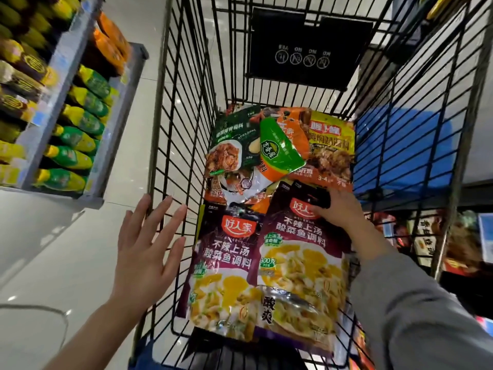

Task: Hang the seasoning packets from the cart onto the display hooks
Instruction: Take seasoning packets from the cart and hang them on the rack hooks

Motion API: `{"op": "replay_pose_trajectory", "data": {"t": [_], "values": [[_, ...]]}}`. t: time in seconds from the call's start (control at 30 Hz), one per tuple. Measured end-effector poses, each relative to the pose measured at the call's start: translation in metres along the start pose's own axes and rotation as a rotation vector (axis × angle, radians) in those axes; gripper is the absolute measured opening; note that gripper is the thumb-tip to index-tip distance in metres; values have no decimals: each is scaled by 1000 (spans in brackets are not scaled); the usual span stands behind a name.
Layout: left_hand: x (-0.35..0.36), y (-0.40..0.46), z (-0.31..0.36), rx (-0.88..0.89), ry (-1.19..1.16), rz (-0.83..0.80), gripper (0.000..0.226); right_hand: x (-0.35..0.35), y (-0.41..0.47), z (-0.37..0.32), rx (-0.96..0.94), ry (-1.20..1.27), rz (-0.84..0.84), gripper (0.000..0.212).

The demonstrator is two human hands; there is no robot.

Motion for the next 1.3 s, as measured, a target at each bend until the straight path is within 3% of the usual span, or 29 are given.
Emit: {"op": "replay_pose_trajectory", "data": {"t": [0.17,0.43,0.63,0.73,0.83,0.93,1.07,1.17,1.3], "values": [[0,0,0,3,7,1,47,-26,-8,-5,-8,-50,131,61],[0,-2,0,-5,19,7,48,-34,-21,-14,-14,58,31,38],[-4,-3,4,47,39,65,46,-74,-88,-20,-3,158,250,9],[-1,-2,9,97,126,47,45,-106,-138,-25,8,270,404,23],[6,-1,14,136,194,-63,48,-128,-184,-34,-15,281,418,29],[10,5,48,220,55,-187,52,-143,-235,-36,-56,403,402,29],[-3,21,117,230,-376,-268,57,-140,-297,-51,-121,407,351,26],[-17,29,158,355,-592,-294,35,-132,-334,-46,-79,554,359,23],[-22,29,175,348,-680,-363,18,-118,-374,-38,-37,695,439,25]]}}
Point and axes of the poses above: each hand's wrist, its own y-axis towards the middle knuckle, its own x-axis out of the palm, z = x × y, the point moved 10 cm from there along y, towards the middle knuckle, and after that the axes turned 1 degree about -y, right-handed, at the moved point
